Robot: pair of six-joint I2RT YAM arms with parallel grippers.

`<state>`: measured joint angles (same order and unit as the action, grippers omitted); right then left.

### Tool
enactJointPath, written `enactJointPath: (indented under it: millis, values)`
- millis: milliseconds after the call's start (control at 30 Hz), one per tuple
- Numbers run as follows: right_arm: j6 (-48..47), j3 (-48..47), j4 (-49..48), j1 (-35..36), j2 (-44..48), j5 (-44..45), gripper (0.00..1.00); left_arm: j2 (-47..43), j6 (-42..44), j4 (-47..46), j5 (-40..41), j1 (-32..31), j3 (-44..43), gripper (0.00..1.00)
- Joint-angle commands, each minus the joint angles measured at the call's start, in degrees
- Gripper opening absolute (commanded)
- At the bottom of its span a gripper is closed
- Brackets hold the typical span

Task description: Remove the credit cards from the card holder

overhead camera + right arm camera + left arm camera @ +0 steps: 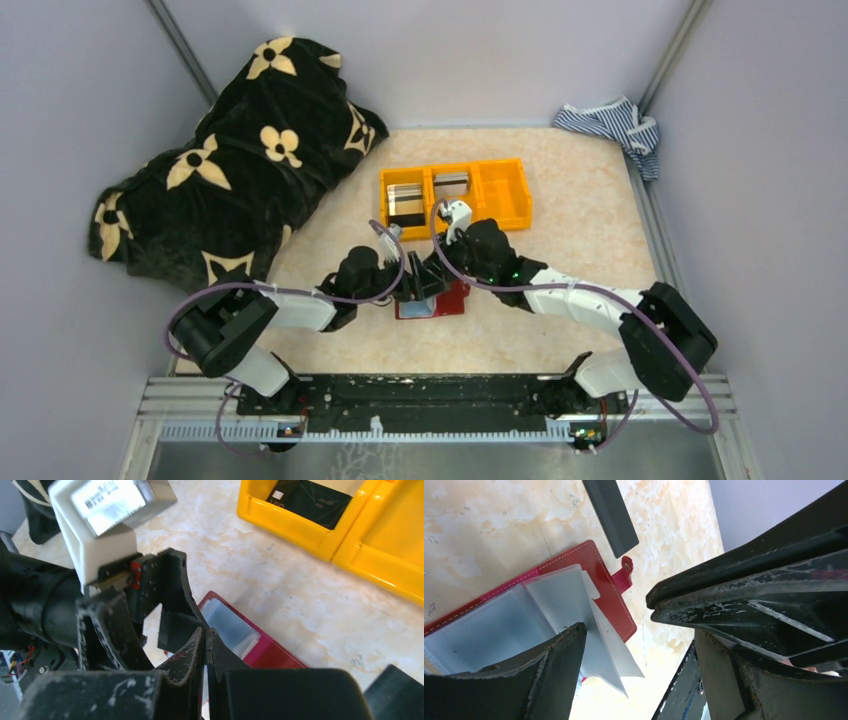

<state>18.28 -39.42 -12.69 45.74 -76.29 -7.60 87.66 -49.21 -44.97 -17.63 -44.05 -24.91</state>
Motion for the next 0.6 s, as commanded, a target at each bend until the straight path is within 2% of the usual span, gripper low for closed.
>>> enactJointPath:
  millis: [0, 100, 200, 367, 567]
  values:
    - [2.04, -3.45, -4.95, 0.93, -3.72, -5.28, 0.03, 1.56, 0.43, -3.72, -1.68, -0.16, -0.05, 0.85]
    - [2.39, -3.82, -7.03, 0.94, -6.55, -6.15, 0.02, 3.0, 0.16, -6.51, -4.01, -0.29, -1.15, 0.85]
    - [3.24, -3.21, -9.27, -0.21, -8.7, -7.45, 0.02, 3.81, 1.56, -3.7, -3.11, -0.42, -2.64, 0.85]
    - [3.77, -2.87, -8.93, -0.37, -7.24, -8.04, 0.01, 5.81, 1.67, -9.06, -5.89, -0.39, -1.97, 0.84]
    - [3.93, -3.88, -4.72, -1.66, -8.37, -12.28, 0.01, 10.9, 2.27, -11.05, -7.5, -0.23, -4.63, 0.84]
